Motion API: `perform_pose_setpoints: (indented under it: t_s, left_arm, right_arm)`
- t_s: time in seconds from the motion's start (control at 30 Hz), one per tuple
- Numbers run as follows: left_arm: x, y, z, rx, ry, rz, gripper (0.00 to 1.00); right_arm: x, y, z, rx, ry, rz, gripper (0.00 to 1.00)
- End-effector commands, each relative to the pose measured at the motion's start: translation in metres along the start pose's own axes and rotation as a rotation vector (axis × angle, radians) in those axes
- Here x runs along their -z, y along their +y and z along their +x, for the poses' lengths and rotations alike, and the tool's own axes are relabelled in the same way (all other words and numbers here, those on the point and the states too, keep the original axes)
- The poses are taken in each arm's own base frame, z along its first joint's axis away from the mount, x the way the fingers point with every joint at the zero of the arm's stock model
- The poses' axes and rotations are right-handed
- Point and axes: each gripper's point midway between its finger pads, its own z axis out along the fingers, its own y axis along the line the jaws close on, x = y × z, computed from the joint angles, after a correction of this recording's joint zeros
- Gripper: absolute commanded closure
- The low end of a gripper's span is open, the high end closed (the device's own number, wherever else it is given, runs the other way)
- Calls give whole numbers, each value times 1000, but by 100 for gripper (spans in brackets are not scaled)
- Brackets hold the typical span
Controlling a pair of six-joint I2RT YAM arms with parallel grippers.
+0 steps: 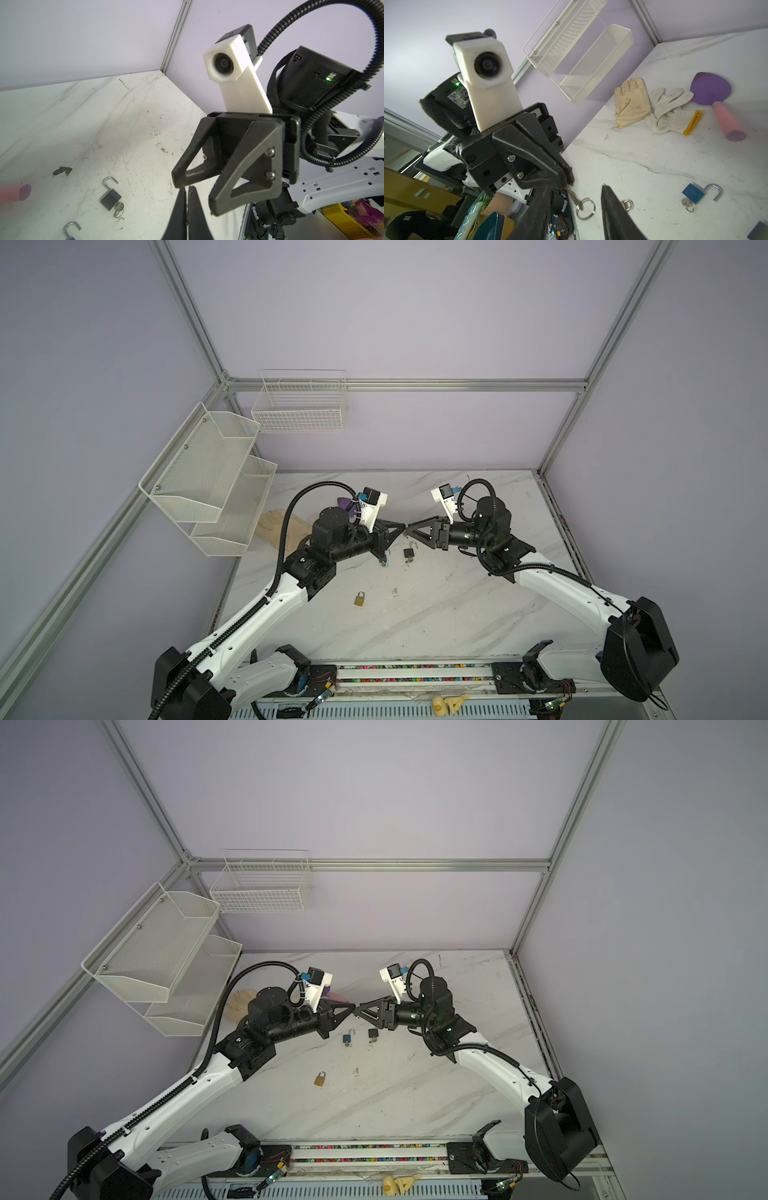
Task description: Unlock with the key
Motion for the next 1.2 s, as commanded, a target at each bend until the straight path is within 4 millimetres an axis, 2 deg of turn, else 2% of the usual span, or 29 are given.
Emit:
perform_pose_setpoints:
  t_s: [0.0, 0.23, 0.47, 0.67, 0.93, 1.17]
  left_arm:
    - [12, -30, -53, -88, -118, 84, 100]
    - [11, -34, -58, -82, -130, 114, 100]
    - [11, -36, -61, -84, -130, 121, 100]
    - [11, -37, -61, -86, -132, 124, 100]
    - [12, -36, -59, -89, -122, 120, 100]
    - [11, -38, -59, -90, -121, 130, 100]
  right_arm:
    - [1, 10, 5, 46, 33, -61, 62]
    - [1, 7, 10, 36, 43, -68, 68]
    - [0, 10, 4, 50, 33, -75, 74]
    - [-1, 3, 9, 37, 41, -63, 78]
    - [4, 12, -4, 68, 8, -64, 75]
    - [3, 10, -3, 59, 17, -69, 78]
